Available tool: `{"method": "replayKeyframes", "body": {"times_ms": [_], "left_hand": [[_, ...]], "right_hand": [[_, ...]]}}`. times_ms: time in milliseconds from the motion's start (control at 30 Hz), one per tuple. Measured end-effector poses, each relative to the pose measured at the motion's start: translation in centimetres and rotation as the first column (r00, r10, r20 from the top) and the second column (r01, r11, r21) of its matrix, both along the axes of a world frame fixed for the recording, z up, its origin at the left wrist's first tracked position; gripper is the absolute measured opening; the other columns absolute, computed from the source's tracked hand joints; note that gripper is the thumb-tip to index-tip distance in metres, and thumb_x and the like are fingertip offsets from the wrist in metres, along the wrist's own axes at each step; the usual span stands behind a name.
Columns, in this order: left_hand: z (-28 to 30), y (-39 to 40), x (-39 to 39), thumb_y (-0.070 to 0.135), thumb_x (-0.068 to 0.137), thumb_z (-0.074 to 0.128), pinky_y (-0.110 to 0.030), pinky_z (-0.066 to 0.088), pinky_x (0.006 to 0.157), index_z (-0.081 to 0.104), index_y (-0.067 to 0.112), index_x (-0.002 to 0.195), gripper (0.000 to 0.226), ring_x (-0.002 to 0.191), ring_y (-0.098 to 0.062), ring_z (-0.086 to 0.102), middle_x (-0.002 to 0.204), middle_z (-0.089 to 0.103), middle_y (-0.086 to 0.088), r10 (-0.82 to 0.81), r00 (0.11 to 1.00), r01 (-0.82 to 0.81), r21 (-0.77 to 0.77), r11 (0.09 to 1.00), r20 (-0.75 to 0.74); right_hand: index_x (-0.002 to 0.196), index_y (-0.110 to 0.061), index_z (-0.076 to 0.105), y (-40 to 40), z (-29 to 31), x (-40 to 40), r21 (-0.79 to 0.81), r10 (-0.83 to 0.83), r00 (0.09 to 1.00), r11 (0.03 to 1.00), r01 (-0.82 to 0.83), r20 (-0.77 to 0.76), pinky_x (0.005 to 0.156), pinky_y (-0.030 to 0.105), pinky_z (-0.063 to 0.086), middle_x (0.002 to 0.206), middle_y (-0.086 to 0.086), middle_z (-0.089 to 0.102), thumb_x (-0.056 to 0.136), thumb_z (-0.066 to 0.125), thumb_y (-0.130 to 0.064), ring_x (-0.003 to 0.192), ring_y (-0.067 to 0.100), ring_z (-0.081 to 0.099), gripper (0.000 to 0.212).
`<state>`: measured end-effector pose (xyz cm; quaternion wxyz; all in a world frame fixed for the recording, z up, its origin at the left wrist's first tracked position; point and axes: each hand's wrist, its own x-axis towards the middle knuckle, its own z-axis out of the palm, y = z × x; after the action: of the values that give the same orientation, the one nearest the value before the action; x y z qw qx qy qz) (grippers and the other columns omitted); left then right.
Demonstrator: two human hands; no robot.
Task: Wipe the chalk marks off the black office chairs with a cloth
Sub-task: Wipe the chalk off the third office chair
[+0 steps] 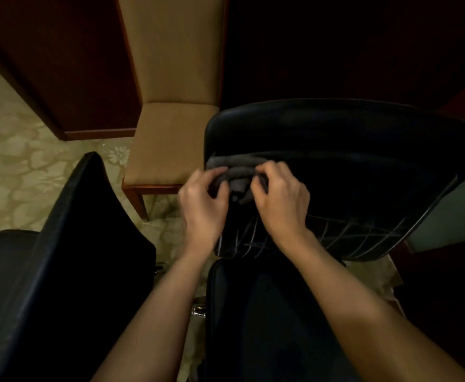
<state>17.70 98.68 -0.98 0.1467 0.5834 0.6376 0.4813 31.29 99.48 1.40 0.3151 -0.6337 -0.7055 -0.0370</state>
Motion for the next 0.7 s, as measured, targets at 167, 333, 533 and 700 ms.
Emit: {"method": "replayKeyframes", "body": {"times_ms": [167, 333, 533, 700], "left_hand": [[-4.4, -5.9, -0.1, -0.001, 0.084, 0.074, -0.027, 0.051, 0.074, 0.077, 0.011, 0.106, 0.026, 0.078, -0.009, 0.061, 0.088, 0.063, 0.005, 0.082, 0.991, -0.07, -0.116, 0.991, 0.101], [-0.6, -6.6, -1.6, 0.0, 0.083, 0.073, -0.001, 0.036, 0.073, 0.077, 0.009, 0.105, 0.024, 0.073, -0.003, 0.054, 0.082, 0.061, 0.002, 0.088, 0.992, -0.087, -0.007, 0.996, 0.088], [0.9, -5.4, -2.2, 0.003, 0.086, 0.071, 0.001, 0.036, 0.079, 0.076, 0.007, 0.105, 0.02, 0.082, 0.004, 0.054, 0.087, 0.066, -0.001, 0.116, 0.985, -0.124, 0.057, 0.991, 0.127], [-4.3, -9.8, -1.7, 0.004, 0.087, 0.07, -0.009, 0.044, 0.073, 0.077, 0.007, 0.106, 0.02, 0.074, -0.005, 0.056, 0.083, 0.067, -0.006, 0.182, 0.979, -0.181, -0.019, 0.983, 0.095]], "right_hand": [[0.093, -0.011, 0.066, -3.7, -4.6, -0.6, -0.134, 0.067, 0.996, 0.989, -0.059, 0.055, 0.047, 0.031, 0.046, 0.082, 0.007, 0.062, 0.08, 0.077, -0.016, 0.06, 0.03, 0.064, 0.018], [0.096, -0.016, 0.068, -4.5, -1.0, -1.4, -0.101, 0.12, 0.992, 0.987, -0.124, -0.044, 0.055, 0.033, 0.049, 0.087, 0.004, 0.064, 0.086, 0.059, -0.03, 0.069, 0.028, 0.066, 0.019], [0.1, -0.013, 0.068, -3.0, 1.2, -2.7, 0.009, 0.147, 0.972, 0.989, -0.148, -0.185, 0.061, 0.035, 0.052, 0.094, 0.003, 0.065, 0.088, 0.061, -0.026, 0.077, 0.02, 0.064, 0.02], [0.095, -0.007, 0.067, -5.9, -4.9, -2.8, -0.004, 0.229, 0.966, 0.973, -0.231, -0.12, 0.048, 0.031, 0.045, 0.085, 0.006, 0.062, 0.088, 0.059, -0.023, 0.06, 0.02, 0.059, 0.02]]}}
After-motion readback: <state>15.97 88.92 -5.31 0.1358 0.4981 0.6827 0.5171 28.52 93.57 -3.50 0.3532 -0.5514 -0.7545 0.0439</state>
